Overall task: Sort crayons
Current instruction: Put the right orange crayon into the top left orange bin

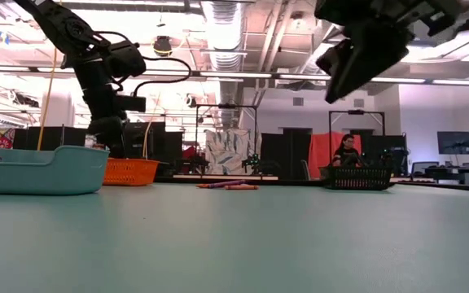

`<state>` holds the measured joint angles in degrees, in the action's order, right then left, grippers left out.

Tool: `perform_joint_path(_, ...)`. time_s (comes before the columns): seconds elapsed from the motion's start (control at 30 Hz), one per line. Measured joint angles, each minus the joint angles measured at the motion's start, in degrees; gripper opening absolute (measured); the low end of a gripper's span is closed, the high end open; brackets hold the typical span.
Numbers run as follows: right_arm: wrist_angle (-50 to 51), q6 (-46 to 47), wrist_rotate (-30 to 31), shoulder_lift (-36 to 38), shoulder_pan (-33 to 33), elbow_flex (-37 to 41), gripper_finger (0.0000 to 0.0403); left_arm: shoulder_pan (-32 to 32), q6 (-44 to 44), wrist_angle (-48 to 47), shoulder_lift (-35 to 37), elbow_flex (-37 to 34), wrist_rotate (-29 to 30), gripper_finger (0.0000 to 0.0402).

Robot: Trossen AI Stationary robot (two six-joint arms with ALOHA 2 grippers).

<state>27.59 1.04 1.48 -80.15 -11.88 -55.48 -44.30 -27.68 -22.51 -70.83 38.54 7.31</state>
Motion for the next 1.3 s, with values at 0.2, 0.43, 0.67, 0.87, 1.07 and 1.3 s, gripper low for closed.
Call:
perform_joint_path(0.2, -5.7, -0.4, 1.4, -1.2, 1.4, 0.0, 0.0134, 0.6, 1.0, 0.1, 0.0, 0.0, 0.6, 0.0107)
perform_joint_path(0.43, -16.9, -2.9, 1.6, -1.2, 4.8, 0.0, 0.0134, 0.6, 1.0, 0.6, 0.0, 0.0, 2.3, 0.0107)
perform_joint_path(0.67, -17.9, -4.0, 1.6, -1.2, 9.1, 0.0, 0.0134, 0.6, 2.9, 0.5, 0.0, 0.0, 2.3, 0.0107)
perform_joint_path(0.87, -23.2, -5.0, 1.5, -1.8, 9.8, 0.0, 0.0134, 0.6, 4.8, 0.5, 0.0, 0.0, 2.3, 0.0107)
perform_joint_path(1.07, -24.6, -5.6, 1.5, -1.7, 9.8, 0.0, 0.0134, 0.6, 4.9, 0.5, 0.0, 0.0, 2.3, 0.0107)
perform_joint_path(1.3, -27.5, -1.2, 4.3, -1.7, 9.8, 0.0, 0.0134, 0.6, 4.7, 0.5, 0.0, 0.0, 2.3, 0.0107)
